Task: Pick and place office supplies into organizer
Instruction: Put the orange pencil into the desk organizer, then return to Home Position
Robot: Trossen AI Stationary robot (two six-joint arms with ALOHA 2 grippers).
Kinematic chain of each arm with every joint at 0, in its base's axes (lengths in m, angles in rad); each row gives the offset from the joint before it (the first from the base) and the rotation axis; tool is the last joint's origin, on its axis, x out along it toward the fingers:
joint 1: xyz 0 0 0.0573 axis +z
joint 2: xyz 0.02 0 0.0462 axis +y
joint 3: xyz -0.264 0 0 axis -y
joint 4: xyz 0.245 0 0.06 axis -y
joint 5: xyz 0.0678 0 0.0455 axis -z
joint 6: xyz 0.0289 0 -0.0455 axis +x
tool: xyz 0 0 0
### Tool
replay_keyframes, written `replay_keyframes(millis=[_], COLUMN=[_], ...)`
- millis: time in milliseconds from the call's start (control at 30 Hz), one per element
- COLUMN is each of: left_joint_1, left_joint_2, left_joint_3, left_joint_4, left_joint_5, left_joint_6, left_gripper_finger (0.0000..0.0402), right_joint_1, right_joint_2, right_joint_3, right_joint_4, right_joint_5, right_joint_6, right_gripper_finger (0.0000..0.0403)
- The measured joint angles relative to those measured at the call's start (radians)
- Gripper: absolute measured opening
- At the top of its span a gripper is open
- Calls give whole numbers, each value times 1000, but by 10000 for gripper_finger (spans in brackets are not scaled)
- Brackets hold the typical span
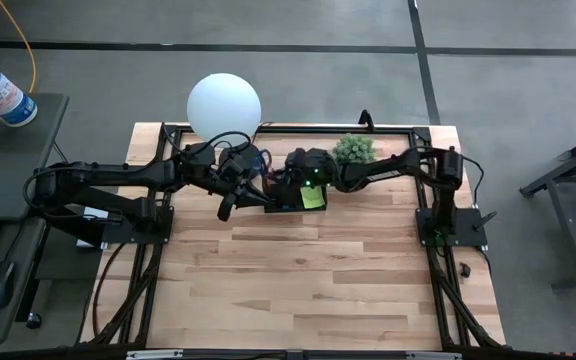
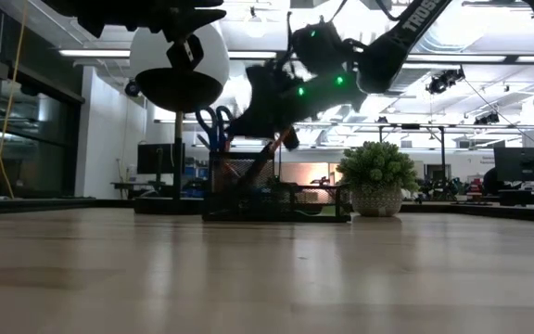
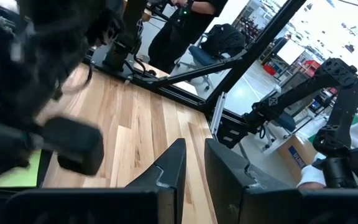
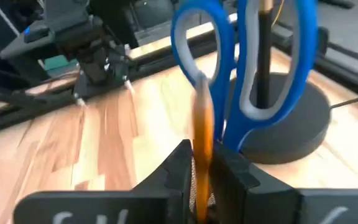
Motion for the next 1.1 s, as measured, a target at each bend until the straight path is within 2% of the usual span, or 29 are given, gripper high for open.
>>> replay_keyframes(millis=[200,567,933,1100], left_joint_1=[0,0,0,0], left_joint_2=[0,0,0,0], left_joint_3=[0,0,0,0], left_joint_4=[0,0,1,0], left_joint_5=[-1,-8,-27,-35], left_joint_6=[0,4,24,46], left_gripper_finger=[46,46,46,46], right_joint_1=[0,0,-25,-33], right_joint_2=[3,-68,-224,-347], right_joint_3=[0,0,0,0], right_joint_4=[-56,-91,-392,-543], right_joint_5=[-56,-73,-43,-43], right_joint_6=[0,-25,-152,-167], right_gripper_finger=[67,106,114,114])
